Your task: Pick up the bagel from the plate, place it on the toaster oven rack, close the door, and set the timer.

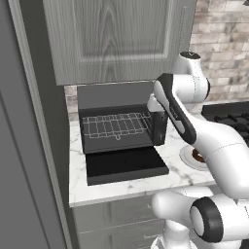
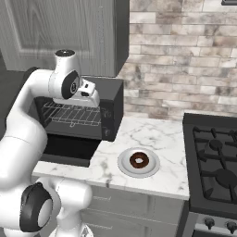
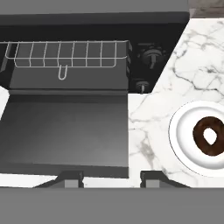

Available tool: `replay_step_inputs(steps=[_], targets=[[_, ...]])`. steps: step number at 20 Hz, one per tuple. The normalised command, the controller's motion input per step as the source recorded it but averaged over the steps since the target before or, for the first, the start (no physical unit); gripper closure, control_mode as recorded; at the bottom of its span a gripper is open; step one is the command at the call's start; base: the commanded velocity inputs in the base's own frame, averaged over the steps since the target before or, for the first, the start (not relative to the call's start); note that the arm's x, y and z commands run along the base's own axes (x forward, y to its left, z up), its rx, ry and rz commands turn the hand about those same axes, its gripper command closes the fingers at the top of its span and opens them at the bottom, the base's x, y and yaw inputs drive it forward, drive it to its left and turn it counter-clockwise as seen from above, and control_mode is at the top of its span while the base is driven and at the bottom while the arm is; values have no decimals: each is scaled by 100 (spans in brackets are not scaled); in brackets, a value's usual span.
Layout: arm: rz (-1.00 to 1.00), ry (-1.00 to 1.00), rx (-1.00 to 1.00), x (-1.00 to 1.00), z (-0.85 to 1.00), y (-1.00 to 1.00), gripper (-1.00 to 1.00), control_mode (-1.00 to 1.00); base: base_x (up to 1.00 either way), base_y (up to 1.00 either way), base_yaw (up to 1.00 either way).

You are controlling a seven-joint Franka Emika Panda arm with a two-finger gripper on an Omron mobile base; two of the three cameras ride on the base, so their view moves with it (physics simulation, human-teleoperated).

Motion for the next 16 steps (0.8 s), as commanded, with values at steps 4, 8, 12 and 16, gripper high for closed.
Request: replay_step_inputs(steps=[4, 8, 12, 16], targets=[[0, 0, -4, -3, -4, 24, -100, -100, 0, 0, 0], [3, 0, -10, -18, -17, 49, -100, -100, 0, 0, 0], [4, 0, -11, -16, -19, 50, -100, -100, 0, 0, 0], [2, 0, -10, -3, -25, 52, -100, -100, 0, 0, 0]])
